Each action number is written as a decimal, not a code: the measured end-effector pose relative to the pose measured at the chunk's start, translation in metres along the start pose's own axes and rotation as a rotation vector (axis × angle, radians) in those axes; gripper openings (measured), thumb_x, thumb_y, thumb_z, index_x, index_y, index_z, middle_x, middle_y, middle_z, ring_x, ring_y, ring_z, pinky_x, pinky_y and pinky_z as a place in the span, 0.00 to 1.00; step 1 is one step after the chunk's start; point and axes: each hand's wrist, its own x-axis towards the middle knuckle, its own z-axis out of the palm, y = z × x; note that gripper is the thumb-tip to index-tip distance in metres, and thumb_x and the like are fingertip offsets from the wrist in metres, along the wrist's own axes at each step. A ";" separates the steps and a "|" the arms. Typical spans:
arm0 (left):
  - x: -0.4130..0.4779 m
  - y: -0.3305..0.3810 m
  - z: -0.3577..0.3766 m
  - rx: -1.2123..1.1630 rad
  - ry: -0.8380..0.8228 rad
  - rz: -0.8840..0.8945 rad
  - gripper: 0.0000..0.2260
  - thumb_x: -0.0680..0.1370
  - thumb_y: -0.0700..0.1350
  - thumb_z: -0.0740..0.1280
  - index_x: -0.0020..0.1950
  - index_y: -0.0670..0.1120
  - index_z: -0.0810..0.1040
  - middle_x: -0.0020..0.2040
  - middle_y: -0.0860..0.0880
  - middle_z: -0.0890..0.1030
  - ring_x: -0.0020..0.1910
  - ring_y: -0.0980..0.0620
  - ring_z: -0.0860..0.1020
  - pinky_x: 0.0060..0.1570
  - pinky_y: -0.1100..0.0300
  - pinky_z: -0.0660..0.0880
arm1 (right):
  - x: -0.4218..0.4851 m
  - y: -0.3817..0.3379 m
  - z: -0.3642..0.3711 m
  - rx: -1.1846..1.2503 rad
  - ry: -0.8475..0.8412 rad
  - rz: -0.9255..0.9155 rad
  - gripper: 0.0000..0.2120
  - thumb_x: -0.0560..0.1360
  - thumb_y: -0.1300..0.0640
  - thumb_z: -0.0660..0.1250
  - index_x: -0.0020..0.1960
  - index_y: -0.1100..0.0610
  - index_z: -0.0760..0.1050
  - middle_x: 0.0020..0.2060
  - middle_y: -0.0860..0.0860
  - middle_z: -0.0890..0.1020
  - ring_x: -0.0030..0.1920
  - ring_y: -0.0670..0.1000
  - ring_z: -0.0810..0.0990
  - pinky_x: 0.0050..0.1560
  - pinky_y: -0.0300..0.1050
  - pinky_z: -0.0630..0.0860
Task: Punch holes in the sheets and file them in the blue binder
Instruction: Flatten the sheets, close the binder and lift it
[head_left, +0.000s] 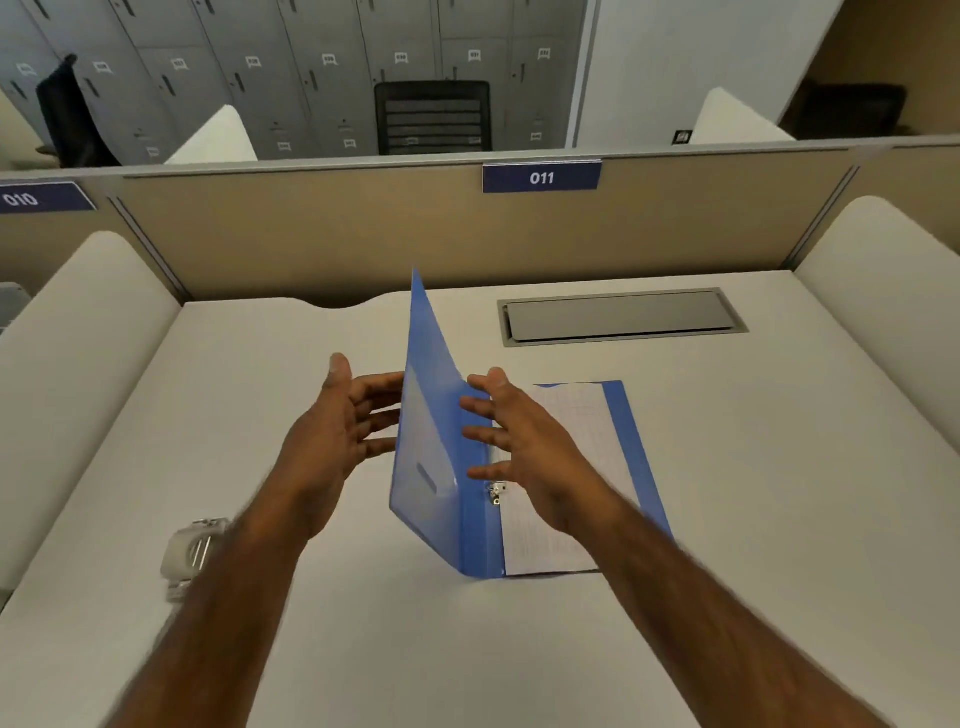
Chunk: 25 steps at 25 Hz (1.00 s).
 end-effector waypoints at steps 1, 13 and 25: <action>0.001 -0.002 0.018 0.045 -0.005 0.032 0.32 0.76 0.68 0.48 0.67 0.50 0.77 0.63 0.51 0.80 0.63 0.50 0.78 0.61 0.50 0.75 | -0.002 -0.006 -0.007 0.020 0.005 0.000 0.29 0.74 0.32 0.56 0.70 0.45 0.68 0.65 0.45 0.76 0.63 0.51 0.77 0.55 0.56 0.80; 0.052 -0.133 0.127 0.552 -0.013 0.057 0.26 0.82 0.58 0.55 0.79 0.51 0.57 0.78 0.53 0.60 0.76 0.53 0.60 0.73 0.55 0.56 | -0.039 -0.011 -0.120 0.038 0.237 -0.049 0.16 0.76 0.53 0.68 0.63 0.49 0.74 0.55 0.48 0.82 0.51 0.52 0.84 0.47 0.49 0.83; 0.056 -0.187 0.149 1.068 0.071 0.151 0.33 0.79 0.62 0.59 0.79 0.52 0.54 0.81 0.48 0.45 0.79 0.47 0.44 0.76 0.48 0.54 | 0.001 0.124 -0.197 -0.612 0.541 0.195 0.29 0.69 0.56 0.70 0.69 0.52 0.68 0.64 0.53 0.72 0.58 0.53 0.75 0.54 0.48 0.76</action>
